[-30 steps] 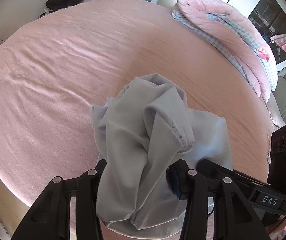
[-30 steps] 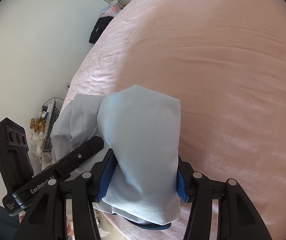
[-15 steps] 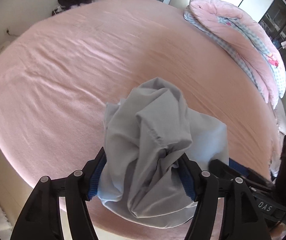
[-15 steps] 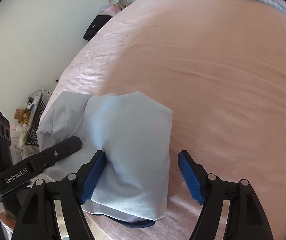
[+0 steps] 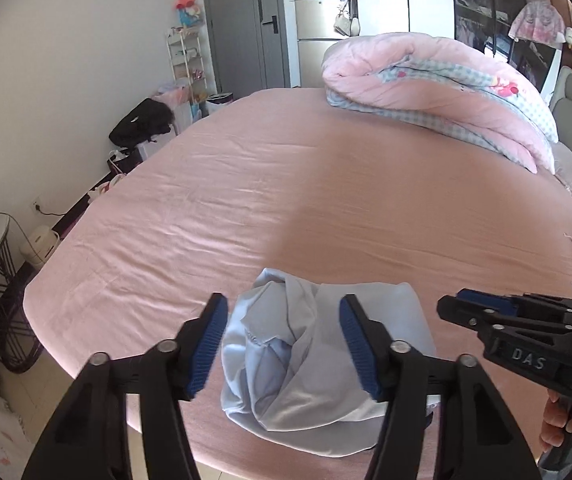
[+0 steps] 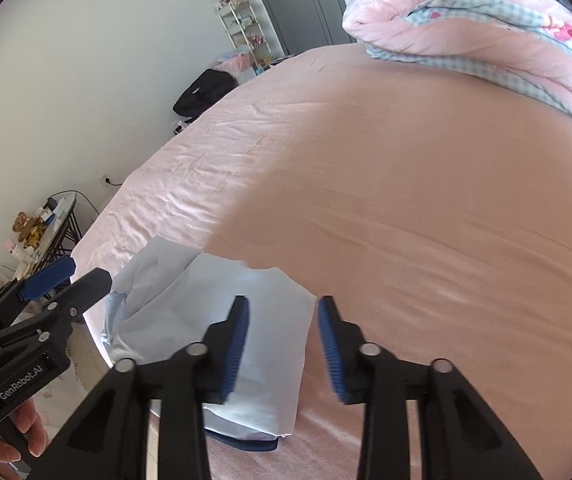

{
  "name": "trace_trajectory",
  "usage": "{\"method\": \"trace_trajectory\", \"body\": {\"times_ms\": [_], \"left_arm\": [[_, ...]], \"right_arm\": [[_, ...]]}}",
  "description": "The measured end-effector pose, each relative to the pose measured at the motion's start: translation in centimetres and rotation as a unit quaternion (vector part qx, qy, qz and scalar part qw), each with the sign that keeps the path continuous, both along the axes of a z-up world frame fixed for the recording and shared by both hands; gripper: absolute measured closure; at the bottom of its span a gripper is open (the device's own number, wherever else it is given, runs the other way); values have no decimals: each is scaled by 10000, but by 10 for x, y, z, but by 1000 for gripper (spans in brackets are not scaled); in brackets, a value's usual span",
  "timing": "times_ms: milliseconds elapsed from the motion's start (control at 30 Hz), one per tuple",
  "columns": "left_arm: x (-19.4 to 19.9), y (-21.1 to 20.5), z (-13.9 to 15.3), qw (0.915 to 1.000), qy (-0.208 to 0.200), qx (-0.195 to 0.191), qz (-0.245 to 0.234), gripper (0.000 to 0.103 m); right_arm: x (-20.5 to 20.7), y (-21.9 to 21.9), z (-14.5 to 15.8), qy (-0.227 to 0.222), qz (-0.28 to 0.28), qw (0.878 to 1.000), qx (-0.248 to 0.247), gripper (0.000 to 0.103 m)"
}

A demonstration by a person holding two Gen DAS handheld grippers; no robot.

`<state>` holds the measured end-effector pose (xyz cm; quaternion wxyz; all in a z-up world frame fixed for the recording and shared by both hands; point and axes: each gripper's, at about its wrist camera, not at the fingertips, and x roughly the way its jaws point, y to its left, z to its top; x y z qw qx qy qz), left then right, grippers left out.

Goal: Fold clothes

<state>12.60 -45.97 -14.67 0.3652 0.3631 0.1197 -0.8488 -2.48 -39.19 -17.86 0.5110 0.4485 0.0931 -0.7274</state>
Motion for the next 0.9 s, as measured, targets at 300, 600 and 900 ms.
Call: {"method": "trace_trajectory", "body": {"times_ms": [300,600,900], "left_arm": [[-20,0,-31,9985,-372,350,-173,91],[-6,-35,-59,9960,-502,689,265,91],[-2,-45,-66,9952,-395,808,374,88]], "right_arm": [[9,-16,-15,-137,187,9997,40,86],[-4,-25,-32,-373,126,9991,171,86],[-6,-24,-48,-343,100,9985,409,85]]}}
